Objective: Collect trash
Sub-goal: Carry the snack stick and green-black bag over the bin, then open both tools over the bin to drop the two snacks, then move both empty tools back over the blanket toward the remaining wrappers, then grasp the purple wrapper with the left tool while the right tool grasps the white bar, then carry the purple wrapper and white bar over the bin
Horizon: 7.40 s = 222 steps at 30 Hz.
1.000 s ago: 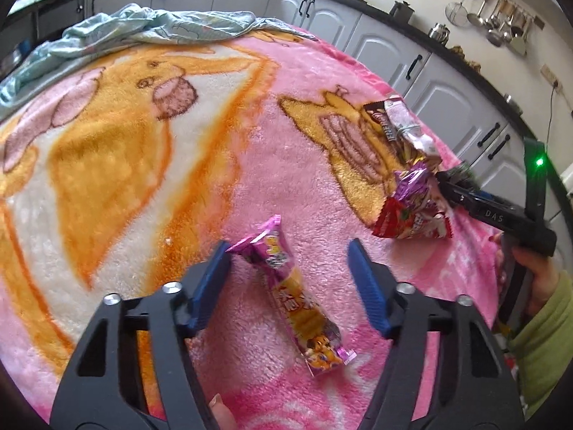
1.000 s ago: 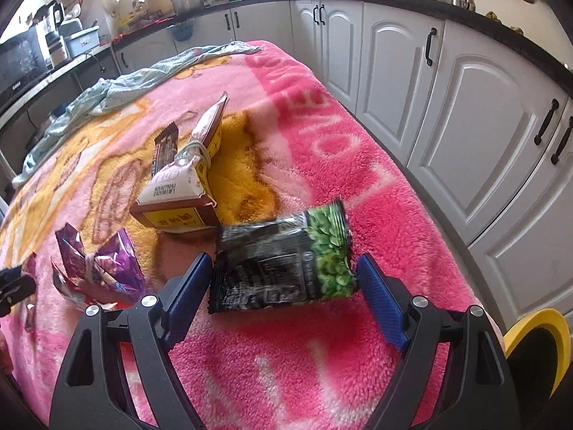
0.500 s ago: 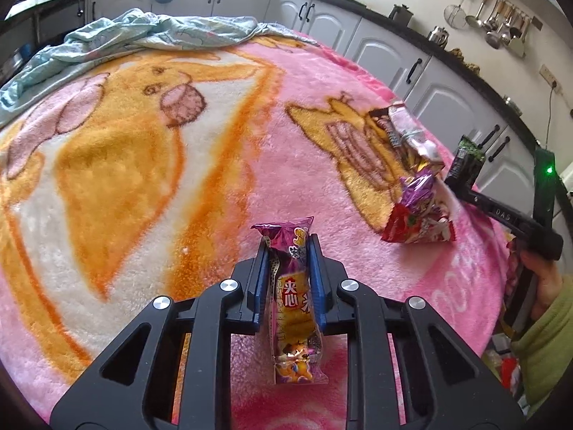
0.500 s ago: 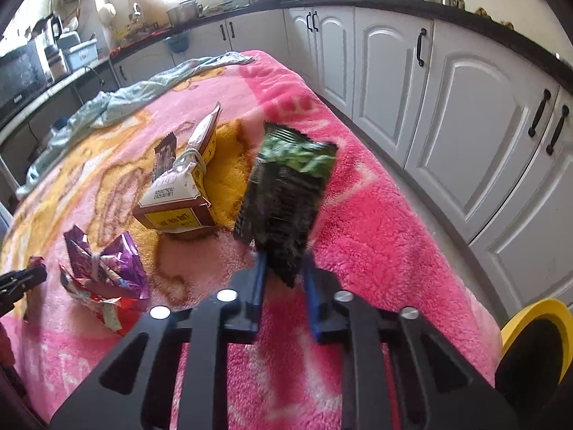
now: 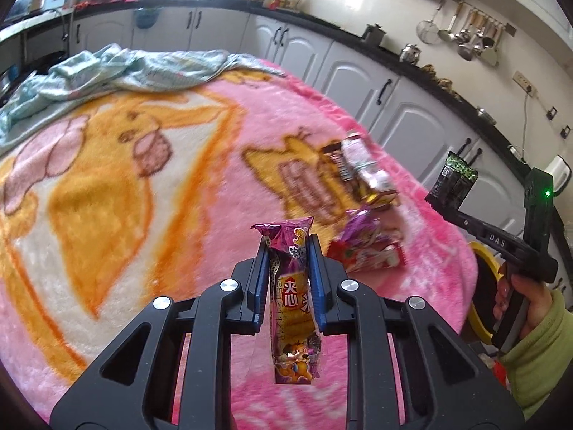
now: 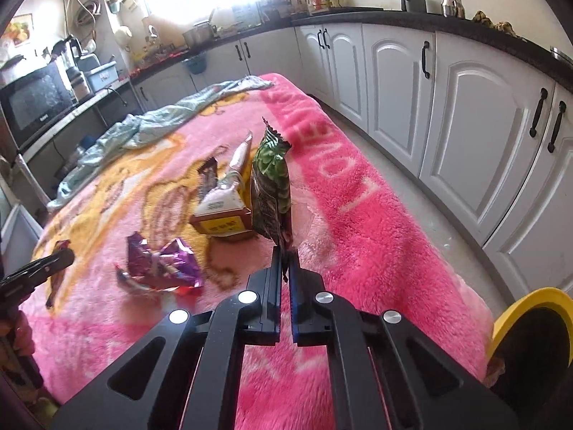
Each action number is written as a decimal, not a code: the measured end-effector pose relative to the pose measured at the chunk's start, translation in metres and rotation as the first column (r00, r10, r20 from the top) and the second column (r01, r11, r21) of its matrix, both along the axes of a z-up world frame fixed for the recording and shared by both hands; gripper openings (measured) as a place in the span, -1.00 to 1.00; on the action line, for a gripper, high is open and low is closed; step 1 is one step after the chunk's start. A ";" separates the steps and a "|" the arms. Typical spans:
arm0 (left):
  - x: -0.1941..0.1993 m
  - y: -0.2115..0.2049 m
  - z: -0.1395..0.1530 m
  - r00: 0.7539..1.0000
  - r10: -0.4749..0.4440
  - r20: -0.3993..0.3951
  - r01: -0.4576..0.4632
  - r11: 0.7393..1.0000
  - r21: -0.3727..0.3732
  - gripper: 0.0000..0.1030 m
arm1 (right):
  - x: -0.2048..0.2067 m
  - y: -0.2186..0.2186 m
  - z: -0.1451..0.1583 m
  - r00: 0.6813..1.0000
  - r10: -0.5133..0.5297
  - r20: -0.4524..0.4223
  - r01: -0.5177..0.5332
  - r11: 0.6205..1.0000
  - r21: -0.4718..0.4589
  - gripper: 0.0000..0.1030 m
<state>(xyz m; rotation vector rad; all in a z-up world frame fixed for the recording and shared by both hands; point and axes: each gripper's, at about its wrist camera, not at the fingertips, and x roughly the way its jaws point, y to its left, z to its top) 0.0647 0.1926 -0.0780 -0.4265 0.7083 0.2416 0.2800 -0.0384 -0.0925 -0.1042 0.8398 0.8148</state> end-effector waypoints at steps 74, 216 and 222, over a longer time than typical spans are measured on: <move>0.204 -0.364 0.023 0.751 -0.648 0.129 0.648 0.760 0.043 -0.71 | -0.050 -0.323 -0.005 0.856 -0.516 -0.033 0.517 0.855 0.025 -0.91; 0.087 -0.058 0.010 0.966 -0.258 0.030 0.258 0.966 -0.014 -0.70 | 0.014 -0.003 -0.014 0.972 0.038 -0.231 -0.042 0.999 -0.014 -0.86; 0.085 -0.070 0.028 0.959 -0.274 0.069 0.276 0.961 -0.006 -0.70 | 0.000 -0.034 0.007 0.980 0.022 -0.197 -0.015 0.999 0.040 -0.86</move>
